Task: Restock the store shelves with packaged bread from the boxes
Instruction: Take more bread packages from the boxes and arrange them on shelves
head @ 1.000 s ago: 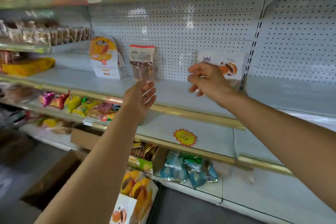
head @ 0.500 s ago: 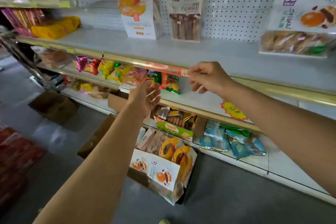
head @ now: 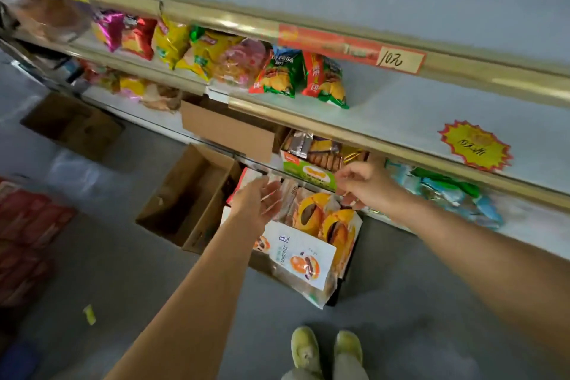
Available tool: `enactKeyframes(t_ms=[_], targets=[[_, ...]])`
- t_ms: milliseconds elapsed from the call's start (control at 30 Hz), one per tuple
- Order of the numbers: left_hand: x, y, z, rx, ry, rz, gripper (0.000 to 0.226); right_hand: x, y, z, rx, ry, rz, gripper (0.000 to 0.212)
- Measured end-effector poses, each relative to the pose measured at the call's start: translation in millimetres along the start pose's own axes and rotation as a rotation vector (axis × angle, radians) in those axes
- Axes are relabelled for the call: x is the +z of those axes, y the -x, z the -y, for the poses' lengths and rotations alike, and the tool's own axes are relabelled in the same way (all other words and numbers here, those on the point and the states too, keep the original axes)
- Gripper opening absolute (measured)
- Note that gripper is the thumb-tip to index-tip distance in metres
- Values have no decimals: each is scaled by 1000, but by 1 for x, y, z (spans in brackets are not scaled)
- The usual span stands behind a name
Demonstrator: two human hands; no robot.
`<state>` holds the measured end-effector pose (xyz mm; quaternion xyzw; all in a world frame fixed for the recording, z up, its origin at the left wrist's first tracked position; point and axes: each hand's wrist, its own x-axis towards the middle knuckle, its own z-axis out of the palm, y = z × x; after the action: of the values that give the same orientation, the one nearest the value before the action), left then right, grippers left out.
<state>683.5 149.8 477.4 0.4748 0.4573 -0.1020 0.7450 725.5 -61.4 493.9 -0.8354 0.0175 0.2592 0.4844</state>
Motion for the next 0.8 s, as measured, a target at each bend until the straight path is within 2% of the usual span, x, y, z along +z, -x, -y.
enactKeyframes(t_ms=[133, 433, 567, 667, 800], targets=[[-17, -63, 47, -93, -12, -80, 11, 35, -41, -66, 151, -28, 78, 8], [-57, -208, 191, -334, -101, -161, 24, 116, -108, -237, 534, -136, 59, 5], [-71, -273, 247, -341, -206, -188, 25, 160, -127, -318, 662, -153, 47, 6], [-86, -322, 278, -317, -302, -233, 19, 198, -138, -372, 759, -167, 55, 23], [-112, -385, 313, -220, -477, -210, 43, 249, -150, -413, 820, -252, 27, 27]])
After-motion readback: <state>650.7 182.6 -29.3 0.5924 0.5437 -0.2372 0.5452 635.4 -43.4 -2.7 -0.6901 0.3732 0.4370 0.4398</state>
